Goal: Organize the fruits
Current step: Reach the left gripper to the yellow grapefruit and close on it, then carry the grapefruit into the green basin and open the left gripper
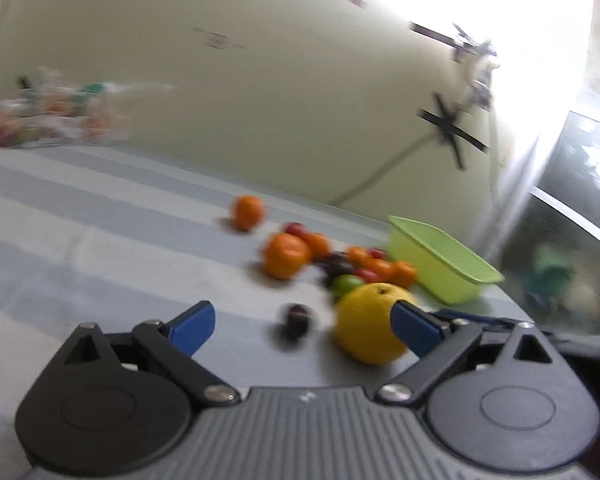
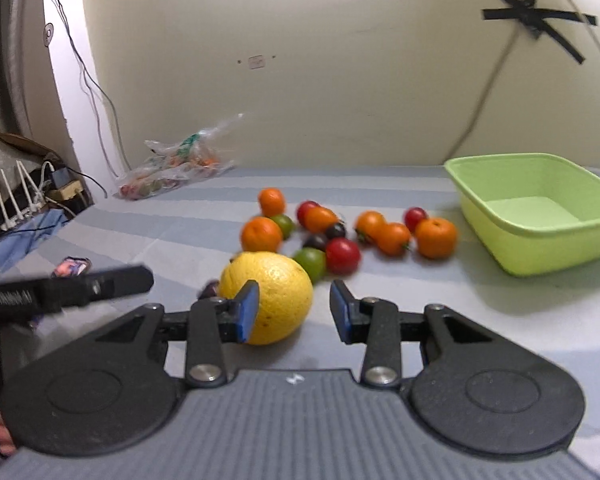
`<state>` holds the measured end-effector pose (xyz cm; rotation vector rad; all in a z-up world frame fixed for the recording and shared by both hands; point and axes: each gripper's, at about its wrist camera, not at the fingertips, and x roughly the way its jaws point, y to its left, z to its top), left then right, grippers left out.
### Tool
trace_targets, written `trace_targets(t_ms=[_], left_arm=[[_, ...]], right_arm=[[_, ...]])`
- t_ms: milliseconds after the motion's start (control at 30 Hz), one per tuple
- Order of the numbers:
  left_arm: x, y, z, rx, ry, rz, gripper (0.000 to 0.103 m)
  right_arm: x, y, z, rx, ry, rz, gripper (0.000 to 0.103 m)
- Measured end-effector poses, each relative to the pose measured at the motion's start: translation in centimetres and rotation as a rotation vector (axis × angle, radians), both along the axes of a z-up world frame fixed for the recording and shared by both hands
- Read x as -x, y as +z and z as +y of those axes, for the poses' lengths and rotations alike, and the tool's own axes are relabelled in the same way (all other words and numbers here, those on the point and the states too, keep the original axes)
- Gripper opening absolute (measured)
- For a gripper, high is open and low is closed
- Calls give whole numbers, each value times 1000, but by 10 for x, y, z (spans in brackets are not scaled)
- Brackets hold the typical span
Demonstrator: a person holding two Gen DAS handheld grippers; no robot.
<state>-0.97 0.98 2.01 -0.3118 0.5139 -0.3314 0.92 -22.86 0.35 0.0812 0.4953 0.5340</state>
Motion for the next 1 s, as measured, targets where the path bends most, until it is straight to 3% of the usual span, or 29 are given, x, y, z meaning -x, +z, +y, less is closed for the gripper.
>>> trace_targets(t_ms=[67, 200, 367, 467, 533, 700, 833, 1000], left_arm=[[-4, 5, -16, -30, -54, -14, 96], [-15, 16, -43, -73, -131, -35, 93], [-31, 15, -70, -167, -181, -7, 93], [-40, 6, -78, -167, -184, 54, 86], [-47, 0, -80, -164, -190, 97, 69], [-50, 3, -84, -148, -160, 141, 68], [-58, 29, -111, -185, -196, 51, 68], [-102, 56, -175, -210, -302, -24, 68]], right_arm=[[4, -3, -1, 29, -17, -22, 43], [6, -7, -4, 30, 36, -30, 63], [8, -12, 13, 136, 89, -91, 73], [0, -15, 22, 181, 102, -104, 73], [-3, -17, 26, 188, 119, -108, 73], [-8, -25, 29, 207, 137, -130, 66], [-2, -14, 10, 168, 80, -205, 65], [-21, 8, -37, 134, -87, -305, 66]])
